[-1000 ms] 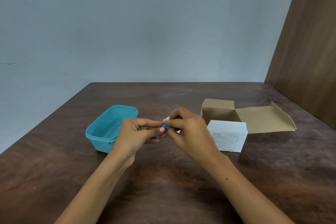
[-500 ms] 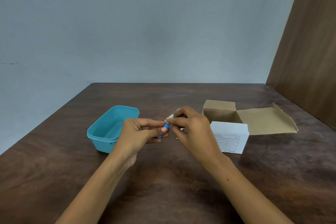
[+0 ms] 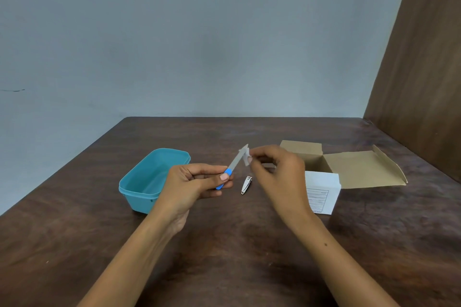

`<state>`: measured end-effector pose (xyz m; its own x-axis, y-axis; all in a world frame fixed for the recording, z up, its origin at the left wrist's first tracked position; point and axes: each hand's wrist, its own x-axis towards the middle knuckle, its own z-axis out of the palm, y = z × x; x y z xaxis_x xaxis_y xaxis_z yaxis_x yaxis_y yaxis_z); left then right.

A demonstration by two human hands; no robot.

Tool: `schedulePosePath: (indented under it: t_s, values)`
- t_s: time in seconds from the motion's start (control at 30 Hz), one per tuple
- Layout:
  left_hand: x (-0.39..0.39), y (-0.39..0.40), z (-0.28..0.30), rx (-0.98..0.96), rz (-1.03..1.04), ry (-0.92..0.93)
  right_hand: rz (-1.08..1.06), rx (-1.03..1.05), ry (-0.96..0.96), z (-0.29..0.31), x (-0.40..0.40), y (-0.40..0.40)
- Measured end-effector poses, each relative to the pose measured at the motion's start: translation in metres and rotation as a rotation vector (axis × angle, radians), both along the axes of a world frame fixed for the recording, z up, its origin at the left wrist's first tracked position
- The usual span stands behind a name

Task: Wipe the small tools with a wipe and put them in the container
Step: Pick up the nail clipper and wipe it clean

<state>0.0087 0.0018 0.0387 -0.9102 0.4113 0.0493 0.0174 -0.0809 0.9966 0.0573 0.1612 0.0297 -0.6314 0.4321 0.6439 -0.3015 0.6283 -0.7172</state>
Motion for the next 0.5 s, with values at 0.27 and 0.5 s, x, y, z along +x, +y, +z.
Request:
schedulePosePath:
  t_s: [0.27,0.5]
  values:
    - [-0.0018,-0.0001,-0.0027,0.025,0.009,0.025,0.431,-0.625,-0.184,0.0080,0.0064,-0.0096]
    - [-0.0031,-0.0005,-0.0035,0.020,0.011,0.053,0.569,-0.635,-0.291,0.0065,0.0093,-0.0022]
